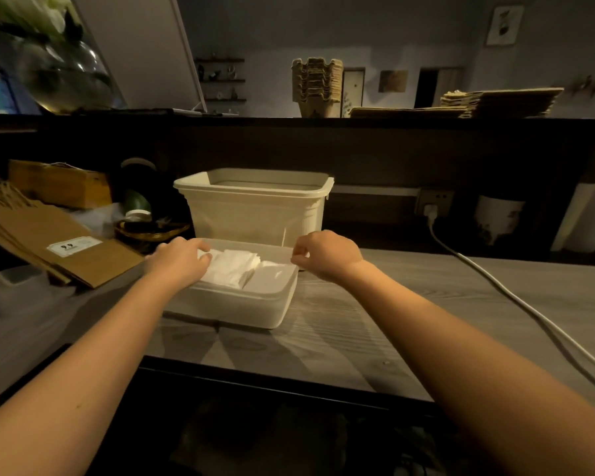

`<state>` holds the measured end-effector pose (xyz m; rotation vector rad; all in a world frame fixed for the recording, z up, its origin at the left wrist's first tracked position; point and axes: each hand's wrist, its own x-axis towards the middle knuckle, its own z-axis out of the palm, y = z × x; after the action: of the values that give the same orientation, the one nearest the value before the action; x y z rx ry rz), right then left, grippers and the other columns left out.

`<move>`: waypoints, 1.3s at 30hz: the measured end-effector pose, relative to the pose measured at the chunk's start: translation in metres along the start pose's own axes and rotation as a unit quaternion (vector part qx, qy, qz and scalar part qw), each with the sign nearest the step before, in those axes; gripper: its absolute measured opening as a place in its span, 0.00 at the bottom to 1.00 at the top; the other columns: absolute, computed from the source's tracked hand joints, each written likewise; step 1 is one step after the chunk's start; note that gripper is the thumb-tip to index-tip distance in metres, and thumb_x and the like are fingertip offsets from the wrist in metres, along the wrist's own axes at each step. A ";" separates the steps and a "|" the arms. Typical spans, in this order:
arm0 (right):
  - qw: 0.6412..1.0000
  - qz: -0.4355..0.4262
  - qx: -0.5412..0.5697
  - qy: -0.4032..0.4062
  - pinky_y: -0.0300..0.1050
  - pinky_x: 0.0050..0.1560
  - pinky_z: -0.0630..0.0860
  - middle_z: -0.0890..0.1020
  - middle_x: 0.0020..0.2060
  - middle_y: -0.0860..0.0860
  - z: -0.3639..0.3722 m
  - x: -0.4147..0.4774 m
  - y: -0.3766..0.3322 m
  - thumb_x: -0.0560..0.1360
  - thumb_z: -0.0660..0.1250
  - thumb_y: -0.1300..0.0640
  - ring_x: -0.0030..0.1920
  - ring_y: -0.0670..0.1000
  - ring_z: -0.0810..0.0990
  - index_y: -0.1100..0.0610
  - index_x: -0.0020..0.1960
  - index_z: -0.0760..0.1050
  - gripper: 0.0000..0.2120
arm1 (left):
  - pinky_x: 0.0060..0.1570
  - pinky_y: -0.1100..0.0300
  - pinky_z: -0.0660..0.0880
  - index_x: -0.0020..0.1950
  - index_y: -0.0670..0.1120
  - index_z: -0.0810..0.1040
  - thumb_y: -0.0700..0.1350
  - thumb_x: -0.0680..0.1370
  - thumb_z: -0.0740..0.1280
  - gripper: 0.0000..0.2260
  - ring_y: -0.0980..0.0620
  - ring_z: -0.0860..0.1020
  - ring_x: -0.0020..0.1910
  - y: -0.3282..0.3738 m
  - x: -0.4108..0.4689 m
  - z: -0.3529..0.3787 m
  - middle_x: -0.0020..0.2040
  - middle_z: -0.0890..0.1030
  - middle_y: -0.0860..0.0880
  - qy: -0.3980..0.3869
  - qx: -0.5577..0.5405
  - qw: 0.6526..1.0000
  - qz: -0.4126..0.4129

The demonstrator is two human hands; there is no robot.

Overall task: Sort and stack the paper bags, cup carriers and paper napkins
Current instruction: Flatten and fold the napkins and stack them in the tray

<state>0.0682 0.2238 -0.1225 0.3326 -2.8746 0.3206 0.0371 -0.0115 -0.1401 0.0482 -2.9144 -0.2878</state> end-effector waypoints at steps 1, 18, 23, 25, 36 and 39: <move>1.000 0.000 0.008 0.010 0.46 0.48 0.77 0.81 0.51 0.50 0.002 0.001 0.001 0.78 0.61 0.49 0.49 0.50 0.78 0.52 0.56 0.77 0.12 | 0.56 0.47 0.73 0.65 0.55 0.72 0.51 0.81 0.54 0.14 0.43 0.72 0.59 -0.004 0.000 0.001 0.64 0.74 0.48 0.008 -0.008 1.000 0.003; 0.994 -0.030 0.037 -0.097 0.48 0.53 0.74 0.77 0.58 0.55 0.047 0.094 0.001 0.78 0.59 0.48 0.55 0.55 0.76 0.56 0.62 0.73 0.18 | 0.50 0.58 0.69 0.67 0.53 0.69 0.52 0.81 0.58 0.15 0.50 0.72 0.54 0.033 0.043 -0.005 0.64 0.72 0.49 -0.122 -0.007 0.990 0.065; 0.987 -0.022 0.008 -0.160 0.47 0.53 0.71 0.77 0.59 0.57 0.054 0.103 -0.003 0.79 0.57 0.47 0.58 0.58 0.76 0.59 0.59 0.74 0.18 | 0.52 0.59 0.70 0.65 0.54 0.71 0.51 0.81 0.59 0.14 0.49 0.74 0.57 0.031 0.045 0.006 0.66 0.71 0.50 -0.154 -0.027 0.985 0.069; 0.978 -0.015 -0.003 -0.208 0.48 0.55 0.71 0.77 0.60 0.57 0.054 0.103 -0.005 0.79 0.56 0.48 0.60 0.58 0.75 0.60 0.60 0.73 0.19 | 0.57 0.53 0.72 0.66 0.55 0.69 0.51 0.80 0.59 0.14 0.48 0.74 0.58 0.027 0.040 0.008 0.66 0.69 0.50 -0.157 -0.050 0.985 0.056; 0.957 0.014 0.099 -0.273 0.46 0.54 0.70 0.78 0.57 0.56 -0.012 0.075 -0.039 0.82 0.50 0.48 0.57 0.56 0.76 0.57 0.57 0.75 0.18 | 0.54 0.55 0.73 0.66 0.57 0.69 0.53 0.80 0.58 0.14 0.53 0.72 0.58 0.011 0.031 -0.077 0.59 0.73 0.56 -0.175 -0.060 0.983 0.022; 0.956 0.026 0.126 -0.265 0.49 0.49 0.73 0.79 0.49 0.54 -0.033 0.070 -0.048 0.81 0.50 0.50 0.51 0.56 0.78 0.54 0.46 0.70 0.13 | 0.55 0.54 0.72 0.65 0.59 0.69 0.53 0.80 0.58 0.13 0.53 0.71 0.57 0.006 0.032 -0.116 0.56 0.73 0.57 -0.151 -0.029 0.988 0.018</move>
<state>0.0204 0.1727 -0.0649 0.4445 -3.3759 0.7080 0.0306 -0.0298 -0.0209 -0.0623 -3.1993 -0.4070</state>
